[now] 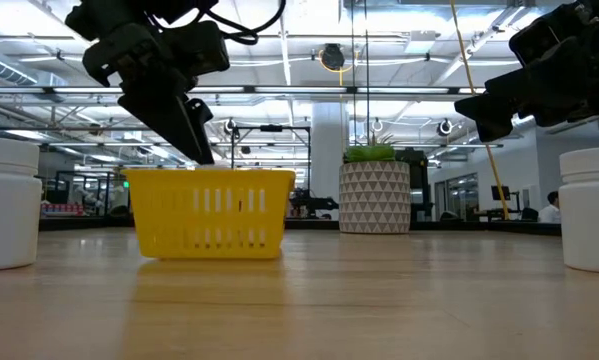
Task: Pick and place pill bottles into a basket
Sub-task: Put the white pill bottle into the yellow basket
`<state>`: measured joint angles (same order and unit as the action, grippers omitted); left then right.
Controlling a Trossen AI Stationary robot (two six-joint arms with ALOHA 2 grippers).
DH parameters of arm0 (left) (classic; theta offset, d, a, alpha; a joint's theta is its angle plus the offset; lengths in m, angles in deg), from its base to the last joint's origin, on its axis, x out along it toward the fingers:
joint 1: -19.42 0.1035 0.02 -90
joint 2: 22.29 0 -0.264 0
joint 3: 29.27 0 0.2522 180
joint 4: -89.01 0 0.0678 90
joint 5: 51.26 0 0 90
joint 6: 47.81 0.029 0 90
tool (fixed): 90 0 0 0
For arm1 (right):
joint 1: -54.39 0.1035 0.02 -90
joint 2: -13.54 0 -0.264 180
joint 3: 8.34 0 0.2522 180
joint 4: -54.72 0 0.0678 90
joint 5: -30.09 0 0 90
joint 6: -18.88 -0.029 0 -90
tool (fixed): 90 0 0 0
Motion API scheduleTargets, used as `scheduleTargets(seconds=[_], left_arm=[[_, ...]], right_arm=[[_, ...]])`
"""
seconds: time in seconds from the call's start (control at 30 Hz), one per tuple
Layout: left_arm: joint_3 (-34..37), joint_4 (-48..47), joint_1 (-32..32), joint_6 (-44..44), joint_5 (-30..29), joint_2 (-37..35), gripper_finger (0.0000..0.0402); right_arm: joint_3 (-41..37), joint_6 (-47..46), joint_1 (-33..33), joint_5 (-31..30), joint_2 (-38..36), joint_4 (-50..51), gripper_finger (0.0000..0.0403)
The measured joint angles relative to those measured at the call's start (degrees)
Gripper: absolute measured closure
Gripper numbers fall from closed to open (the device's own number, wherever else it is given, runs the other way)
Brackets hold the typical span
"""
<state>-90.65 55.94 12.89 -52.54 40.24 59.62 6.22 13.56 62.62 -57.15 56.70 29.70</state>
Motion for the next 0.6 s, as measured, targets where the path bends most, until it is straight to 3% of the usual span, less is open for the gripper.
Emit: scheduleTargets(seconds=[0.33,0.6], left_arm=[[0.0,-0.2,0.2,2.7,1.0,-0.3,0.0252],[-0.6,-0.4,1.1,5.8,1.0,-5.9,0.0274]], right_arm=[[0.0,0.0,0.0,0.0,0.0,0.0,0.0191],[0.0,-0.4,0.0,0.0,0.0,0.0,0.0191]])
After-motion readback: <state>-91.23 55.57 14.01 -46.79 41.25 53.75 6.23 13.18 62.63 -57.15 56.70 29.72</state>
